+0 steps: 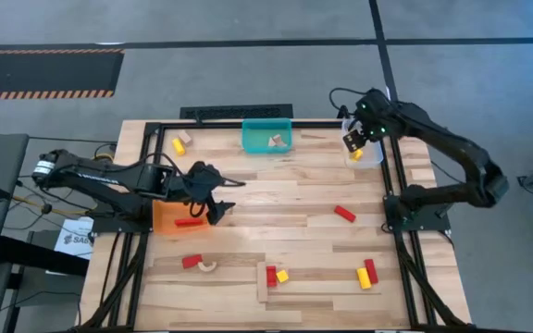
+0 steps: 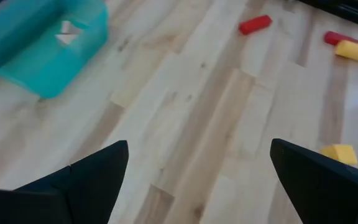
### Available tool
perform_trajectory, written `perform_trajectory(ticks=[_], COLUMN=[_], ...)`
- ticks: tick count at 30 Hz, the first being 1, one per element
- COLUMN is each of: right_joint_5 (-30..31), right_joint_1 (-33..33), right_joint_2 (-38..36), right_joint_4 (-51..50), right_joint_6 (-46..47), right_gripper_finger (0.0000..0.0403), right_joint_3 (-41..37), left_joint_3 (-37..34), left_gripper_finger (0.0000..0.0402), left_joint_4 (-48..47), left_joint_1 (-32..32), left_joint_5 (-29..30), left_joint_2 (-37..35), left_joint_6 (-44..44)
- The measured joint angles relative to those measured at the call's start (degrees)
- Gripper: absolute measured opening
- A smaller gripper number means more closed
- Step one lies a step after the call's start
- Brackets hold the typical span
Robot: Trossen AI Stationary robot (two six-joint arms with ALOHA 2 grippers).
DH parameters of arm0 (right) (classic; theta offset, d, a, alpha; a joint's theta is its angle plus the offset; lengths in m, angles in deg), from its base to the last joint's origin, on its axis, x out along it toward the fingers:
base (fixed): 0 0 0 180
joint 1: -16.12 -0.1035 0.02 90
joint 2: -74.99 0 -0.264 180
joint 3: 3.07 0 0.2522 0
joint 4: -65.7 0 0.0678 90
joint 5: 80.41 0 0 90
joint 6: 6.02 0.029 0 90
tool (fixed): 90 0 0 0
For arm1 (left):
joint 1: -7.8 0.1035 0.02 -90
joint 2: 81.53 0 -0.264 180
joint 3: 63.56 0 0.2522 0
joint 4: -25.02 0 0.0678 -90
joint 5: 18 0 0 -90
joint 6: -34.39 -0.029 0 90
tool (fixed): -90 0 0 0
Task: Sort & place blocks by color
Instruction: Put the red block into the transparent orange bin
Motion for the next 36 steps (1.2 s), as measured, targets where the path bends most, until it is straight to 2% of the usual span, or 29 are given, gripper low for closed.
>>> perform_trajectory(ticks=[3, 10, 14, 19, 26, 31, 36], right_joint_5=[0.0, 0.5, 1.5, 2.8, 5.7, 5.9, 1.7], right_joint_1=[-4.7, -16.1, -21.8, -27.5, -32.3, -33.5, -39.1], right_joint_2=[-3.8, -10.1, -11.5, -11.3, -9.9, -9.1, -8.8], right_joint_4=[-0.3, -3.7, -4.9, -5.1, -5.6, -5.1, -8.3], right_joint_6=[2.9, 11.0, 15.3, 18.1, 19.7, 21.0, 26.8], right_gripper_finger=[0.0255, 0.0255, 0.0255, 0.0255, 0.0255, 0.0255, 0.0255], right_joint_3=[0.0, 0.0, 0.0, 0.0, 0.0, 0.0, 0.0], left_joint_3=[0.0, 0.0, 0.0, 0.0, 0.0, -0.1, -0.1], left_gripper_finger=[0.0380, 0.0380, 0.0380, 0.0380, 0.0380, 0.0380, 0.0380], left_joint_4=[0.2, -0.5, -1.2, -6.1, -7.8, -0.6, 3.3], left_joint_1=[-2.3, -10.8, -17.5, -24.8, -32.5, -30.1, -25.7], left_joint_5=[-2.0, -14.0, -16.2, -15.3, -8.5, -3.5, -4.7], left_joint_2=[1.2, 6.3, 10.0, 14.3, 18.0, 18.1, 18.1], left_joint_6=[0.0, 0.0, -0.3, 3.6, 14.0, 9.7, 1.1])
